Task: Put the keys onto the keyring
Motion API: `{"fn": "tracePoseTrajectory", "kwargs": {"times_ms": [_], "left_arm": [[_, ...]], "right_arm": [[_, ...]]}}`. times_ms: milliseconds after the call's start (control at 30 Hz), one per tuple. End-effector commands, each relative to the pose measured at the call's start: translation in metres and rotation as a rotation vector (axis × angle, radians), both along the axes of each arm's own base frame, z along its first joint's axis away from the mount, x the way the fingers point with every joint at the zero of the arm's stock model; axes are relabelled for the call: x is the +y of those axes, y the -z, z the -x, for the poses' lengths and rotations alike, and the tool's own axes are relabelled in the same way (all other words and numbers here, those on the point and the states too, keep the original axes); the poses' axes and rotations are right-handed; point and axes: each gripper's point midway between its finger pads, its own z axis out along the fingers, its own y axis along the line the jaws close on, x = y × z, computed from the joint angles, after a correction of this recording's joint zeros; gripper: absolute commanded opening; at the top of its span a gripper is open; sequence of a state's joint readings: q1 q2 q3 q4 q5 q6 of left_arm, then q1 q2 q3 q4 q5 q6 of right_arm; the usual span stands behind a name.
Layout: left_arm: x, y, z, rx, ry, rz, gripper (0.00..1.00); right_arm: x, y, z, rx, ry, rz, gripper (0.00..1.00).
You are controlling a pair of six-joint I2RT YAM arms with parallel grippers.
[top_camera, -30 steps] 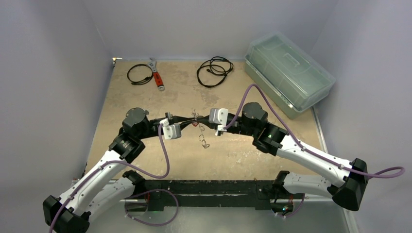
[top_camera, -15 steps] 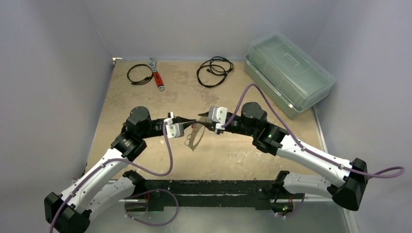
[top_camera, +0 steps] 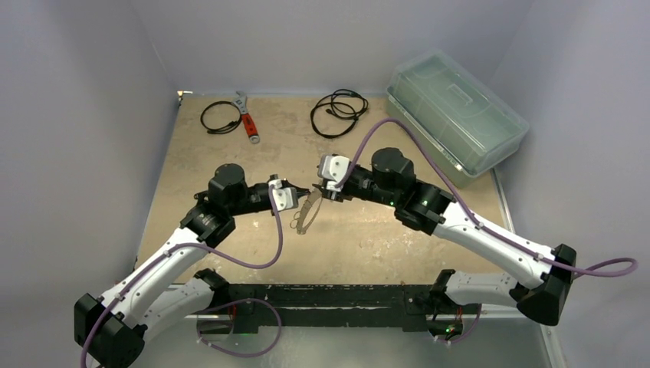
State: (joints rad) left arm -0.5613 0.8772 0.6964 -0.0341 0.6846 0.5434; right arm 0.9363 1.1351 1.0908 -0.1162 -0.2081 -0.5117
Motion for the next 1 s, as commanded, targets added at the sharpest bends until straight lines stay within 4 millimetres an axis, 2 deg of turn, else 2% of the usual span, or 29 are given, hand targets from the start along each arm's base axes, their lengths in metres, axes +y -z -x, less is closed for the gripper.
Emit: {"fn": "tracePoseTrajectory", "kwargs": {"times_ms": [0, 233, 333, 533, 867, 967], "left_arm": [[-0.001, -0.032, -0.008, -0.091, -0.012, 0.039, 0.00], [-0.001, -0.030, -0.011, -0.079, -0.030, 0.036, 0.00], [0.000, -0.022, -0.010, -0.050, -0.034, 0.015, 0.00], [0.001, -0.024, -0.010, -0.054, -0.034, 0.017, 0.00], [0.002, -0.027, -0.009, -0.066, -0.037, 0.021, 0.00], [0.002, -0.027, -0.008, -0.065, -0.036, 0.021, 0.00]], "right_arm": [[0.003, 0.008, -0.005, 0.018, 0.003, 0.085, 0.45], [0.015, 0.015, -0.002, 0.047, -0.046, 0.103, 0.39], [0.017, 0.020, 0.000, 0.064, -0.063, 0.118, 0.38], [0.024, 0.029, 0.001, 0.084, -0.085, 0.133, 0.33], [0.027, 0.042, -0.004, 0.097, -0.078, 0.165, 0.34], [0.027, 0.043, -0.006, 0.093, -0.072, 0.166, 0.30]]}}
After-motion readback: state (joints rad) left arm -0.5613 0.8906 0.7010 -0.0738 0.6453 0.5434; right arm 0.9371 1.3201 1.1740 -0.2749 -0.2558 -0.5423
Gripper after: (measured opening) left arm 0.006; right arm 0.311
